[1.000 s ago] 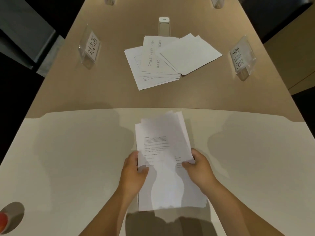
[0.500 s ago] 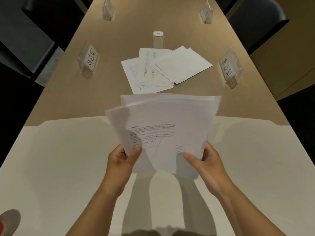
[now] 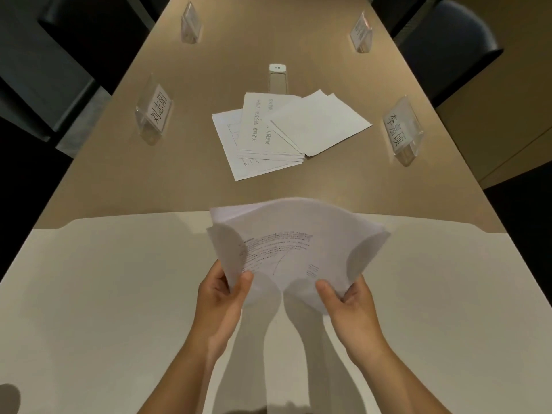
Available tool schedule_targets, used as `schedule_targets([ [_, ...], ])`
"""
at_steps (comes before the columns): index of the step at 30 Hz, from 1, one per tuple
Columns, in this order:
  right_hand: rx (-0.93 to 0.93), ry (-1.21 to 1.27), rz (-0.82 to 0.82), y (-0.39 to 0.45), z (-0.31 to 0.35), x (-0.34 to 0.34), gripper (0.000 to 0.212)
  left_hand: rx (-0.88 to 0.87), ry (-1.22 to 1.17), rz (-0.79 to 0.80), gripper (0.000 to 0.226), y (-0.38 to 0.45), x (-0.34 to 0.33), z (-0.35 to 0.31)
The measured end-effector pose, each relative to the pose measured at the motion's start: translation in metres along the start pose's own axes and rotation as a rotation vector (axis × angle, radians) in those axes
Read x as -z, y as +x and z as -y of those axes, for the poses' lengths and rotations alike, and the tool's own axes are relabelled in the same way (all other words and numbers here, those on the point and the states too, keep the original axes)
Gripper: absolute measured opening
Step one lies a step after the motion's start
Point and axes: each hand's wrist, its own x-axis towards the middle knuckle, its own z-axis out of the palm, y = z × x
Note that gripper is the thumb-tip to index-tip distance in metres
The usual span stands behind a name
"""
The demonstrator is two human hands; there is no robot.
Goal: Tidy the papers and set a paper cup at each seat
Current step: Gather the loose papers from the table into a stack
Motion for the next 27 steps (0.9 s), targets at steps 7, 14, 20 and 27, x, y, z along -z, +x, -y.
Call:
schedule_targets([
  [7, -0.007, -0.213, 0.051, 0.001, 0.002, 0.002, 0.023, 0.061, 0.202, 0.036, 0.030, 0.003, 0.002, 0.007],
  [14, 0.053, -0.223, 0.200, -0.008, 0.051, 0.028, 0.025, 0.021, 0.188, 0.063, 0.025, -0.014, 0.021, -0.041],
  [20, 0.093, -0.060, 0.261, -0.038, 0.088, 0.022, 0.021, -0.026, 0.070, 0.084, 0.031, -0.065, 0.030, -0.081],
  [27, 0.235, -0.123, 0.382, -0.099, 0.121, -0.028, 0.023, -0.101, 0.046, -0.068, 0.034, -0.142, 0.089, -0.107],
])
